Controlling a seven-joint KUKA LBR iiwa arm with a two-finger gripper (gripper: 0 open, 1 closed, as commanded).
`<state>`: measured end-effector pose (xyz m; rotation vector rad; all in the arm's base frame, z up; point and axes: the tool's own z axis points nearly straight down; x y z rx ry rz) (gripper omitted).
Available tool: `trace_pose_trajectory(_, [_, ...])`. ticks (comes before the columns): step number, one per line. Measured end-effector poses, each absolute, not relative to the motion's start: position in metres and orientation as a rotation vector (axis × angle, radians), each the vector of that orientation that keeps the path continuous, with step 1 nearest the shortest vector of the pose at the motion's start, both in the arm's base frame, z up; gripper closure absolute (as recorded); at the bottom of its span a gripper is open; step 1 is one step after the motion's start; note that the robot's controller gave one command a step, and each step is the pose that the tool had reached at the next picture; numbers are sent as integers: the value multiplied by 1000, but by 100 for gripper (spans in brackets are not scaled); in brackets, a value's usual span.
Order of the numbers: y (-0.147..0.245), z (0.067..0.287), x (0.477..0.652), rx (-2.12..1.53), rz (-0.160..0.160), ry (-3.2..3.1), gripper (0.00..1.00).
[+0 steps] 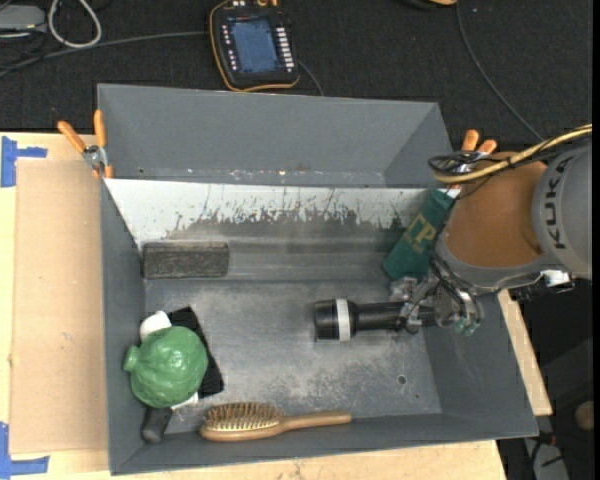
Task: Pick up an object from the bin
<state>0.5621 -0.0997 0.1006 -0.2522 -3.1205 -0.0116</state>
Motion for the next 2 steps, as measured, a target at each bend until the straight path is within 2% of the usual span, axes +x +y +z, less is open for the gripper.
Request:
trace_pose_trajectory(1, [-100,137,565,-252,-10,-3129,100])
trace_pose_trajectory(2, [-101,161,565,-251,-10,-3132,100])
